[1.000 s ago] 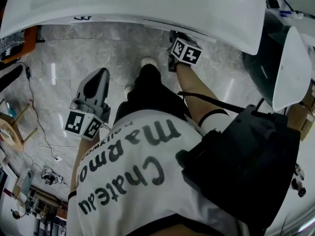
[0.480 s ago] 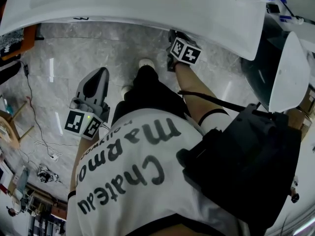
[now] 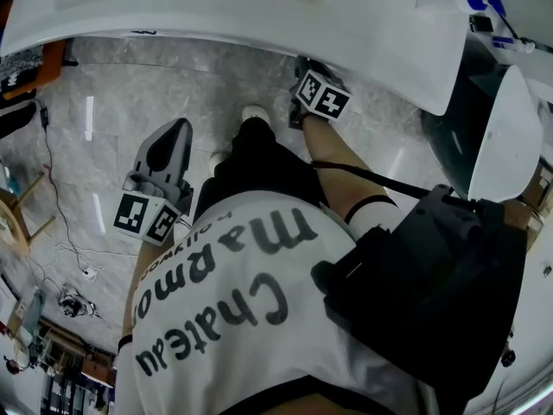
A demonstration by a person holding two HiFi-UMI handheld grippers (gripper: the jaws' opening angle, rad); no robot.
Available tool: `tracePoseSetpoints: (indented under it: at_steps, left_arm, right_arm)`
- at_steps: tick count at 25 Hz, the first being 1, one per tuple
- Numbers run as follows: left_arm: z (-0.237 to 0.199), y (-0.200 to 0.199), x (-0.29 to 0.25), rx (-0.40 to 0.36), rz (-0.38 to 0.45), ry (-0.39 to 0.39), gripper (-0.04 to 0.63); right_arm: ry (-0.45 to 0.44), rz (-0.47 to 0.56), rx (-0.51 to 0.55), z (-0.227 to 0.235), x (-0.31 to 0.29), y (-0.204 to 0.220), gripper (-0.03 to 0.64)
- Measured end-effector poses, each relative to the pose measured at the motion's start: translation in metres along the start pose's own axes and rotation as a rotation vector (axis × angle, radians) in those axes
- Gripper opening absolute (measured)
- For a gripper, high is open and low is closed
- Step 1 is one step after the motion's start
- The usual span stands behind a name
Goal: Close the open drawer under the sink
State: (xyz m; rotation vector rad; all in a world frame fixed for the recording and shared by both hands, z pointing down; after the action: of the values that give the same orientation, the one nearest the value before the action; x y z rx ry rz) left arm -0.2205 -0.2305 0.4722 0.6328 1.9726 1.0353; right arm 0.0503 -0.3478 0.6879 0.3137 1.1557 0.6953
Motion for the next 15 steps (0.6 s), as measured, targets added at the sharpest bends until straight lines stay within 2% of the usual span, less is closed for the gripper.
tracePoseSetpoints:
  at_steps: [15]
  left_arm:
    - [0.003, -0.0033, -0.0017, 0.01, 0.02, -0.04, 0.009]
  right_arm:
    - [0.003, -0.003, -0.009, 0.0009, -0.0066, -0.01, 0.137]
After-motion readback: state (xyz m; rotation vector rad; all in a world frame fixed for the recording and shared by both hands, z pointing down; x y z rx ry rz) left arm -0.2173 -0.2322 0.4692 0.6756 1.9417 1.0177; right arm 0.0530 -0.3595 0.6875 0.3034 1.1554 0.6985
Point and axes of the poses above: the fingertips, and each gripper's own axes: x backward along the fingers, z to its right, y out of its underside, the point moved 3 cm from there along x, backward along the fingers, and after that the axes turned 3 degrees about -x, right-handed, at the moved point
